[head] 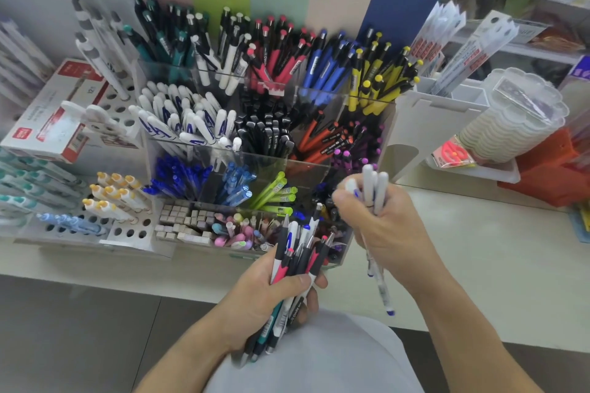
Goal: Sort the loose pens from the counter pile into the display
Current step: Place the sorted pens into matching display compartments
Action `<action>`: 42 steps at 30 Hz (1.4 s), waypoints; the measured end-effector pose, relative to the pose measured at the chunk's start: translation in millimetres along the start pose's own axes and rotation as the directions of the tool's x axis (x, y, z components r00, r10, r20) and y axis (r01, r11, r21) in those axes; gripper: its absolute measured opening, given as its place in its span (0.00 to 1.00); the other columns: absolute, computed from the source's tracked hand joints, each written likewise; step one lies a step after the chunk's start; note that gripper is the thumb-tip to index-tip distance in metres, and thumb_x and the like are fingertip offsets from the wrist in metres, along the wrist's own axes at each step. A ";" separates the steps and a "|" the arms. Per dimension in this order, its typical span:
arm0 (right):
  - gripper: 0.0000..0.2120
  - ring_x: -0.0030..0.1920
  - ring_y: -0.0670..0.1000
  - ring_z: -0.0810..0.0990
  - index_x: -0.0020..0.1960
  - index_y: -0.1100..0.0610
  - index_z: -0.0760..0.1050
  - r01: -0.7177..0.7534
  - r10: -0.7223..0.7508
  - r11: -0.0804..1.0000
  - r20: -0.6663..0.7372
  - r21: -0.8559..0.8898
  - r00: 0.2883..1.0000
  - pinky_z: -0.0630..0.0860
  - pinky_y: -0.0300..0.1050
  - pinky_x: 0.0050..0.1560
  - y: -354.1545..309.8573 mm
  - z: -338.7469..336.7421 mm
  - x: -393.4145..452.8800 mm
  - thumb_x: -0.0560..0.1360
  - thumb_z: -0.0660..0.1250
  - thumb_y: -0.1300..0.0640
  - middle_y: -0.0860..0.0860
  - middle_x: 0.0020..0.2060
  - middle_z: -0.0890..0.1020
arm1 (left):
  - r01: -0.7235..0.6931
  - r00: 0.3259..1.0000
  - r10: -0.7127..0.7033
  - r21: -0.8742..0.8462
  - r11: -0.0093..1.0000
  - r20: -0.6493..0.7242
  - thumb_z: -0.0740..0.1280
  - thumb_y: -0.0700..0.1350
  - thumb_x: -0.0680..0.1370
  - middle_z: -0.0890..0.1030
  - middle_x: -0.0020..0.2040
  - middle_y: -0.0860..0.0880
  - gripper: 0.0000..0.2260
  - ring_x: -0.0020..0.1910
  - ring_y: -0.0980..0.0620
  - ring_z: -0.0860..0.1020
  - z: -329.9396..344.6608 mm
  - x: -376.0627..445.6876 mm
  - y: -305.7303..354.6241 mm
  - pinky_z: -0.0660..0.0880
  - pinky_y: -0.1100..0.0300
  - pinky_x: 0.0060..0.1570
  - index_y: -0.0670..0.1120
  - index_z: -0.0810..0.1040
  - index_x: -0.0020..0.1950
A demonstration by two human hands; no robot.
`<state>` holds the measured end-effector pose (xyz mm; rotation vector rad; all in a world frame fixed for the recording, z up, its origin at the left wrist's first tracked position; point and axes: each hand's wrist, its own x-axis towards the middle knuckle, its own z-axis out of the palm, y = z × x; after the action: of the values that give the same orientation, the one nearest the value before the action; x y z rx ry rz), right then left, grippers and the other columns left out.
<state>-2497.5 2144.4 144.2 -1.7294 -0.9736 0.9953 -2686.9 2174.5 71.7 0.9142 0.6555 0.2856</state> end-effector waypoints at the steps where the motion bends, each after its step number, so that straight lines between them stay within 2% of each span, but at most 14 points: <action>1: 0.14 0.28 0.49 0.65 0.40 0.64 0.74 0.020 -0.016 0.997 0.063 -0.068 0.998 0.64 0.41 0.28 -1.4 4.1 0.9 0.79 0.69 0.55 0.53 0.28 0.69 | -0.007 1.000 0.007 0.033 0.999 0.009 0.67 0.40 0.77 0.84 0.43 0.45 0.13 0.35 0.46 0.78 1.3 0.3 0.9 0.74 0.53 0.35 0.39 0.73 0.60; 4: 0.16 0.35 0.58 0.78 0.43 0.61 0.80 0.111 -0.026 0.945 0.268 -0.306 0.963 0.77 0.53 0.36 -0.6 12.9 5.4 0.74 0.72 0.47 0.58 0.36 0.81 | -0.023 0.999 0.019 0.101 0.995 0.044 0.65 0.37 0.80 0.83 0.41 0.48 0.09 0.33 0.49 0.78 2.3 -0.6 2.3 0.74 0.56 0.34 0.38 0.73 0.59; 8: 0.20 0.37 0.62 0.77 0.42 0.61 0.79 0.165 0.027 0.854 0.360 -0.493 0.933 0.76 0.60 0.37 -0.6 12.1 11.5 0.72 0.73 0.43 0.61 0.36 0.80 | -0.021 0.999 0.015 0.156 0.988 0.040 0.66 0.41 0.78 0.83 0.43 0.48 0.11 0.35 0.49 0.79 2.4 -2.4 4.8 0.75 0.54 0.36 0.41 0.73 0.60; 12: 0.18 0.29 0.46 0.75 0.36 0.59 0.77 0.140 -0.035 0.925 0.287 -0.352 0.957 0.73 0.44 0.33 -4.0 2.6 11.5 0.75 0.74 0.47 0.44 0.28 0.77 | -0.036 0.998 0.028 0.138 0.990 0.057 0.67 0.41 0.79 0.82 0.49 0.44 0.12 0.36 0.44 0.78 -0.2 -2.5 4.0 0.75 0.53 0.35 0.40 0.72 0.61; 16: 0.27 0.28 0.45 0.67 0.35 0.62 0.72 0.187 -0.193 0.973 -0.036 -0.134 0.981 0.66 0.35 0.30 -7.8 -20.0 14.3 0.76 0.64 0.38 0.47 0.27 0.70 | -0.037 0.998 0.027 0.163 0.986 0.059 0.66 0.43 0.80 0.81 0.39 0.44 0.07 0.32 0.44 0.75 -3.9 -4.2 1.2 0.74 0.54 0.35 0.39 0.75 0.54; 20: 0.30 0.27 0.47 0.67 0.35 0.58 0.70 0.162 -0.156 0.981 0.064 -0.109 0.986 0.66 0.38 0.29 0.6 -49.7 8.3 0.74 0.63 0.30 0.49 0.25 0.70 | -0.031 0.997 0.037 0.109 0.994 -0.060 0.70 0.47 0.76 0.78 0.31 0.43 0.14 0.28 0.45 0.74 -6.5 -4.7 -0.5 0.73 0.57 0.31 0.38 0.73 0.50; 25: 0.24 0.29 0.44 0.71 0.34 0.53 0.73 0.066 -0.044 0.995 0.256 -0.075 0.966 0.72 0.43 0.30 21.6 -23.6 -7.9 0.75 0.63 0.34 0.46 0.27 0.72 | -0.033 0.988 0.063 0.201 0.979 -0.145 0.77 0.54 0.70 0.83 0.35 0.45 0.22 0.33 0.47 0.79 -4.5 -3.7 -3.3 0.76 0.59 0.36 0.41 0.76 0.53; 28: 0.27 0.35 0.57 0.80 0.41 0.61 0.78 -0.075 0.059 0.992 0.155 0.100 0.986 0.79 0.63 0.43 34.9 9.6 -15.2 0.78 0.62 0.36 0.62 0.34 0.80 | -0.019 0.979 0.068 0.244 0.970 -0.193 0.78 0.50 0.70 0.86 0.44 0.55 0.19 0.42 0.59 0.83 1.3 -1.6 -2.7 0.75 0.68 0.42 0.47 0.79 0.57; 30: 0.29 0.44 0.64 0.84 0.47 0.67 0.77 -0.130 0.123 0.974 0.048 0.183 0.991 0.80 0.63 0.52 40.8 28.1 -18.0 0.80 0.61 0.38 0.68 0.43 0.82 | -0.020 0.970 0.079 0.248 0.969 -0.231 0.77 0.46 0.71 0.86 0.47 0.55 0.17 0.45 0.60 0.83 4.2 -0.9 -1.8 0.76 0.69 0.44 0.48 0.79 0.57; 32: 0.28 0.46 0.65 0.84 0.50 0.63 0.78 -0.158 0.165 0.945 -0.001 0.287 0.986 0.81 0.64 0.54 45.9 39.9 -21.5 0.79 0.63 0.36 0.65 0.43 0.83 | -0.048 0.959 0.112 0.242 0.969 -0.259 0.76 0.41 0.72 0.86 0.47 0.52 0.15 0.44 0.57 0.84 5.4 -0.6 -0.5 0.77 0.68 0.41 0.47 0.79 0.56; 36: 0.25 0.33 0.59 0.81 0.44 0.63 0.77 -0.147 0.176 0.863 -0.017 0.483 0.984 0.82 0.54 0.37 43.9 42.2 -22.6 0.77 0.62 0.40 0.60 0.35 0.82 | -0.111 0.958 0.146 0.152 0.982 -0.247 0.73 0.41 0.74 0.81 0.34 0.44 0.10 0.31 0.45 0.76 1.9 -2.4 -0.1 0.77 0.54 0.32 0.42 0.78 0.53; 38: 0.21 0.24 0.55 0.72 0.39 0.60 0.71 -0.100 0.137 0.847 -0.033 0.521 0.990 0.73 0.46 0.26 37.5 35.2 -18.9 0.78 0.64 0.43 0.56 0.27 0.73 | -0.104 0.965 0.140 0.165 0.981 -0.223 0.72 0.41 0.78 0.79 0.31 0.41 0.08 0.29 0.45 0.75 -4.1 -2.1 -2.9 0.75 0.53 0.33 0.39 0.76 0.50; 40: 0.16 0.22 0.50 0.63 0.39 0.57 0.70 -0.105 0.099 0.898 0.035 0.428 0.994 0.62 0.39 0.24 31.5 28.2 -13.2 0.80 0.68 0.50 0.51 0.26 0.69 | -0.101 0.979 0.120 0.121 0.988 -0.163 0.73 0.43 0.77 0.79 0.31 0.38 0.10 0.29 0.45 0.76 -7.8 -3.1 -4.8 0.74 0.55 0.32 0.38 0.75 0.47; 42: 0.08 0.22 0.46 0.65 0.43 0.58 0.75 -0.078 0.048 0.973 0.142 0.219 0.989 0.62 0.37 0.23 24.6 22.0 -8.4 0.81 0.68 0.60 0.48 0.25 0.70 | -0.092 0.994 0.094 0.036 0.995 -0.057 0.73 0.45 0.73 0.79 0.33 0.35 0.10 0.29 0.43 0.77 -7.3 -4.0 -3.0 0.75 0.56 0.31 0.40 0.78 0.46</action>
<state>-2515.9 2136.3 116.8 -1.5283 -0.8589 1.2289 -2694.7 2175.5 67.7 0.9729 0.6741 0.3864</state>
